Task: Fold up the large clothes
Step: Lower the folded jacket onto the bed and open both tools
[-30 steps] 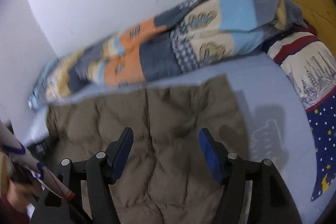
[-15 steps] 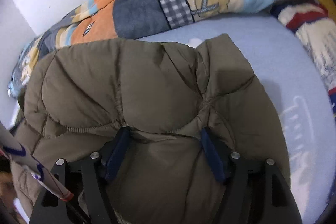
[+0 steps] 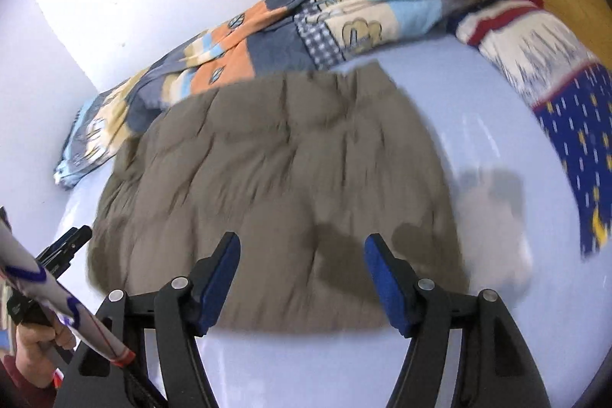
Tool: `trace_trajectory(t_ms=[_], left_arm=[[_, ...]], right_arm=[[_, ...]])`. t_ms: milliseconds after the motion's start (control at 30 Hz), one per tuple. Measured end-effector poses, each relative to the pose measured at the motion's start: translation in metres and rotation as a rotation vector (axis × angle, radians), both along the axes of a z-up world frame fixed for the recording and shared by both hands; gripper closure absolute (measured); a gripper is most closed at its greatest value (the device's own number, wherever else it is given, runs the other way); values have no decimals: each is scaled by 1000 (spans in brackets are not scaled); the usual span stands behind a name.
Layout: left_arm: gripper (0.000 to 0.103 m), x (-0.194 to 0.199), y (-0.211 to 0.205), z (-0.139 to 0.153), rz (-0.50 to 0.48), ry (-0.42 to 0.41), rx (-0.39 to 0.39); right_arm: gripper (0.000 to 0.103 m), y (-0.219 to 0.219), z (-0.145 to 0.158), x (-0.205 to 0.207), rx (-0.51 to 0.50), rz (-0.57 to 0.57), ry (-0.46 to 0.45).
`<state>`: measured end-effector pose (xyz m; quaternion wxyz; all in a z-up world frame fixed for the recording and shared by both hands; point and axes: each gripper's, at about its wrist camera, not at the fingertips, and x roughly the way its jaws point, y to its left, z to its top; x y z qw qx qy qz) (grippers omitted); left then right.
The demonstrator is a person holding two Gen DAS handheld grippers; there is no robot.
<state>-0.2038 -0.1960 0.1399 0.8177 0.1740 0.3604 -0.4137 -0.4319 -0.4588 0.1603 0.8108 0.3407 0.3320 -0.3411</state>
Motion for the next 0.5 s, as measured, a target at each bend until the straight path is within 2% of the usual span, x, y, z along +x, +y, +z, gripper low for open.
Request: trace_trajectory(t_ms=[100,167,200,233,267,433,500], left_arm=[[37,-12,31,-3,29,-2,2],[37,-16,43,-9,67,26,-22],[37,-17,45,-14,81,46,-41],[37,-19,45,-17,98,50,-45],[37,-22,40,-21,104,41,-41],[37,-31,10,-26,37,-59,-13],[37,-22,0,-35,47,-61,13]], right_arm=[[31,38,-13,-17,-6,8,5],[31,57,-22,-21,2,0,59],[31,60,-23,-23,11,-6,51],[34,62,-24,-22,29,-5,22],[43,64,-24,-19,32,1,0],[51,60,-26,3,-85,-17,-3],[51,53,-32,11,-87,-12,-7]])
